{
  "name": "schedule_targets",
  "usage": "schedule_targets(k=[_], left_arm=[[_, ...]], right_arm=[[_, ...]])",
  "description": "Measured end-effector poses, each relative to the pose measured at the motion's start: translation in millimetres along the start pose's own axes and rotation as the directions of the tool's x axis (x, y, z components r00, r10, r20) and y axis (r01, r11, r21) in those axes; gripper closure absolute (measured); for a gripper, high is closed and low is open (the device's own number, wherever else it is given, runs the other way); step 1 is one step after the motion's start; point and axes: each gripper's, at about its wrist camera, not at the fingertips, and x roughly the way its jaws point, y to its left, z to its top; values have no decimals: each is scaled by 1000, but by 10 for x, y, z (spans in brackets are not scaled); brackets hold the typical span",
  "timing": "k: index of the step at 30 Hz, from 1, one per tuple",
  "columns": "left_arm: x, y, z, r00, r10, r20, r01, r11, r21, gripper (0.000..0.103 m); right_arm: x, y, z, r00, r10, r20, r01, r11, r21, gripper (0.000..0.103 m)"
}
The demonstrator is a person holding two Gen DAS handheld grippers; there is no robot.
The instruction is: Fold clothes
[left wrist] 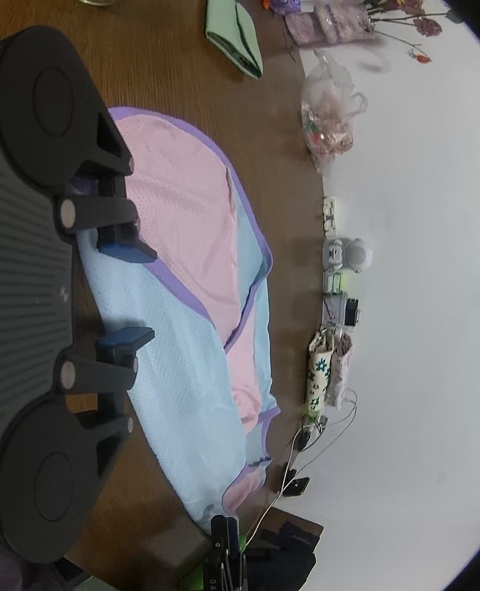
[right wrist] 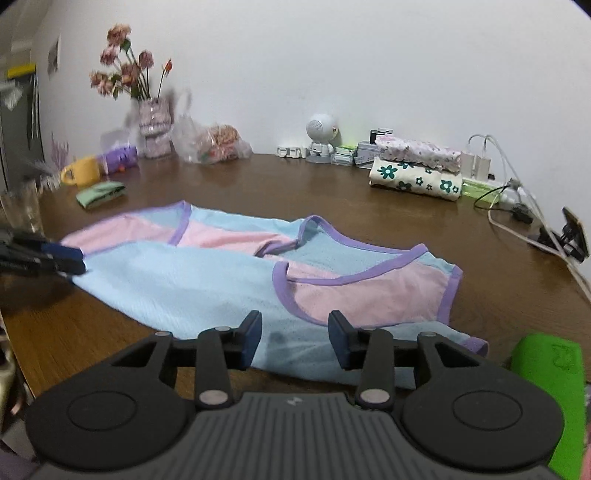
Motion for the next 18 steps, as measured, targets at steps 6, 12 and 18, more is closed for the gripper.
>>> schedule_targets(k=[6, 12, 18], left_arm=[[-33, 19, -27, 1000, 23, 3, -23, 1000, 4, 67], [-98, 17, -63, 1000, 14, -1, -14, 1000, 11, 67], [-239, 117, 426, 998, -55, 37, 56, 998, -26, 61]], right_arm=[[66, -95, -127, 999, 3, -53, -2, 1000, 11, 63], [-67, -53, -183, 995, -25, -95, 21, 999, -36, 63], [-144, -58, 87, 992, -13, -124, 4, 997, -71, 64]])
